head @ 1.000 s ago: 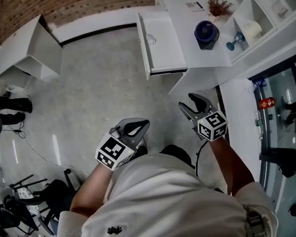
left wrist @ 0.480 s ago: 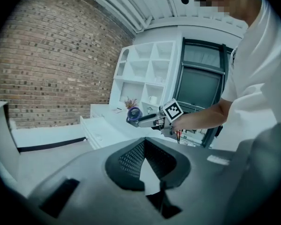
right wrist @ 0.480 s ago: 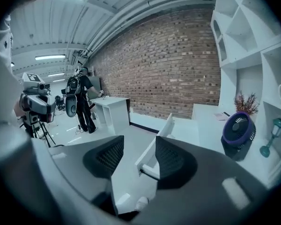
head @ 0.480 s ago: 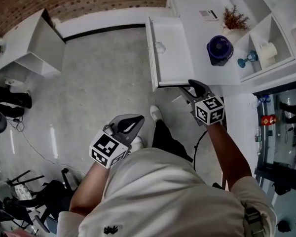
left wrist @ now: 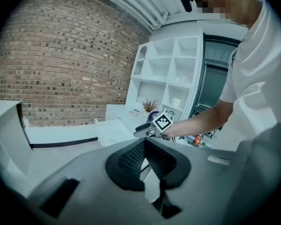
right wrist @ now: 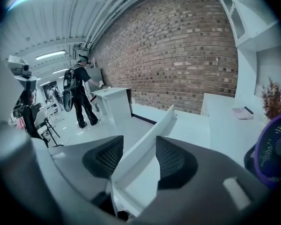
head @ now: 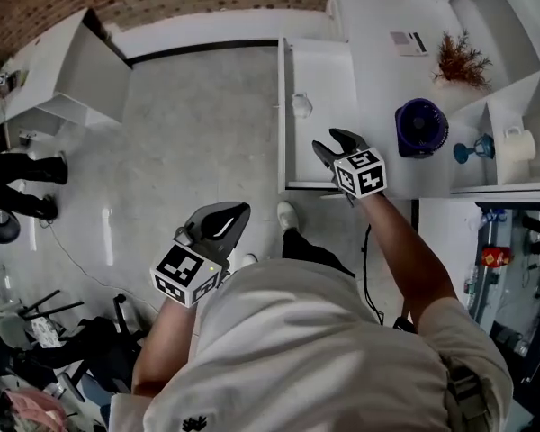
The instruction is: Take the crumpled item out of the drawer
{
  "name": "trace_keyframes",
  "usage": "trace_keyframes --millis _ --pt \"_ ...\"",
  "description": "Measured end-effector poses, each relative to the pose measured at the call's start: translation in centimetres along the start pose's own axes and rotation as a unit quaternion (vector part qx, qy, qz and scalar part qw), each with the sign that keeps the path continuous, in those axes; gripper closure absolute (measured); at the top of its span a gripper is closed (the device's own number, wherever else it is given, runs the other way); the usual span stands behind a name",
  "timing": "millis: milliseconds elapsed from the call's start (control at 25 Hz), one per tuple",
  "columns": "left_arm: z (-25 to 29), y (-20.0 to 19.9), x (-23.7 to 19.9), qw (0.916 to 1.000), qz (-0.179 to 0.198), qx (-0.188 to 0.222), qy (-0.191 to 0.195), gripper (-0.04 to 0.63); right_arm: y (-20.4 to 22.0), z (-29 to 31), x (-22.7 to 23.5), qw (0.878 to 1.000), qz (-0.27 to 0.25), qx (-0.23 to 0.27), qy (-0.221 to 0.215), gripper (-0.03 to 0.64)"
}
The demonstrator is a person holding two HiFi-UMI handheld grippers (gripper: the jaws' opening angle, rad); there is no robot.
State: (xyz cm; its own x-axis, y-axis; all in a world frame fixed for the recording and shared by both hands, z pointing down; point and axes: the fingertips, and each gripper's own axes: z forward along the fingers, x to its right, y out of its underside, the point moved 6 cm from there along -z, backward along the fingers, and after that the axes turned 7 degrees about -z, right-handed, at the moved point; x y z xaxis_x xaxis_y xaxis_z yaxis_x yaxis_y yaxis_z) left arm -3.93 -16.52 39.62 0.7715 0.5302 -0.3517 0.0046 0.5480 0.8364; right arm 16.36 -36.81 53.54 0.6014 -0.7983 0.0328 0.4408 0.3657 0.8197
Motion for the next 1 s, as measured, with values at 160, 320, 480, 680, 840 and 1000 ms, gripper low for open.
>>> trace_keyframes --millis 160,320,480,680,840,1000 --pt "2.8 -1.6 -1.1 0.9995 -0.015 -0.005 -0.029 0.590 1.2 5.4 3.5 0.999 0.015 -0.028 -0.025 0.379" --pt "3.6 -2.6 -2.5 0.9976 -0.035 -0.008 -0.059 0.590 2.0 10.2 6.0 0.997 0.026 -0.056 -0.034 0.371" --pt "3.3 -2.9 -4.2 0.9938 -0.059 -0.013 -0.094 0.589 2.8 14.8 7.7 0.995 0.037 -0.084 -0.034 0.364" --pt "3.6 -3.4 -5.7 0.9887 -0.073 -0.023 -0.129 0.591 4.4 19.5 10.0 0.991 0.051 -0.119 -0.031 0.350" --pt "3.8 -3.6 -7.1 0.9848 -0.084 -0.024 -0.151 0.591 5.7 22.4 11.1 0.988 0.049 -0.144 -0.031 0.339" --pt "3.8 -3.7 -8.3 0.9817 -0.086 -0.028 -0.168 0.591 7.4 24.8 11.8 0.984 0.049 -0.168 -0.029 0.328"
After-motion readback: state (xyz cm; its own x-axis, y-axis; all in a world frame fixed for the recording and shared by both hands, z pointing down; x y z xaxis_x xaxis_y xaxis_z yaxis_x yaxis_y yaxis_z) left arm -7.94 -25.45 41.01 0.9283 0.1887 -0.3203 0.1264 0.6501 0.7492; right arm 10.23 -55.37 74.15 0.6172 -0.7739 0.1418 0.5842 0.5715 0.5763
